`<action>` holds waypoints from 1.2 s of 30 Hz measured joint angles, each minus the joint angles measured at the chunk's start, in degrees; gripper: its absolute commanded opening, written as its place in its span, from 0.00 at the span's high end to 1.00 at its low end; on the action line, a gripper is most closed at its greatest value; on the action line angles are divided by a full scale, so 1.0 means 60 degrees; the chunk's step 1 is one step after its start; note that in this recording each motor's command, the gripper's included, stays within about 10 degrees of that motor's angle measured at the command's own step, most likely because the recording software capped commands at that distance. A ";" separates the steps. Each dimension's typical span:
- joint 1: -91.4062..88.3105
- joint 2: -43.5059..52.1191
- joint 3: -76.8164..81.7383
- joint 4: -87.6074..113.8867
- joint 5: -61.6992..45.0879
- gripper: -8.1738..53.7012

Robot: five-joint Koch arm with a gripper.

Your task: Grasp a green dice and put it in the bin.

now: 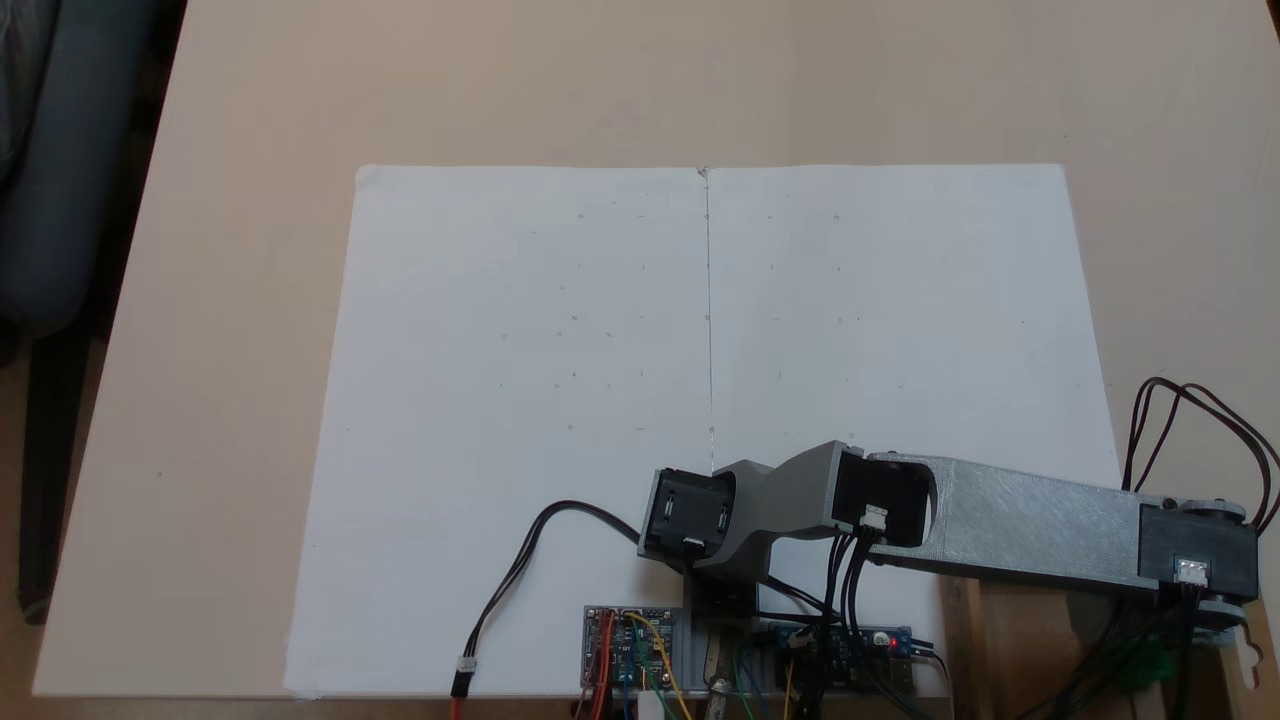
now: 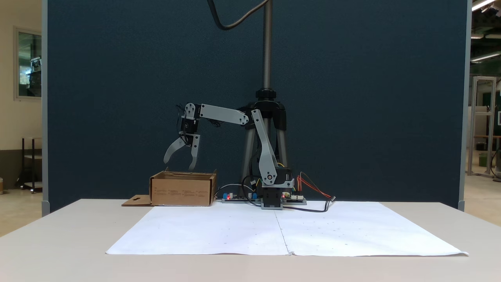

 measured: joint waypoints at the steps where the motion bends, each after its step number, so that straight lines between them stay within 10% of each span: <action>1: 0.0000 0.0000 0.0000 0.0000 0.0000 0.16; 16: -0.6021 0.3135 0.0000 0.0000 0.2651 0.16; 36: -1.5044 0.2666 0.3560 -0.3516 0.3516 0.16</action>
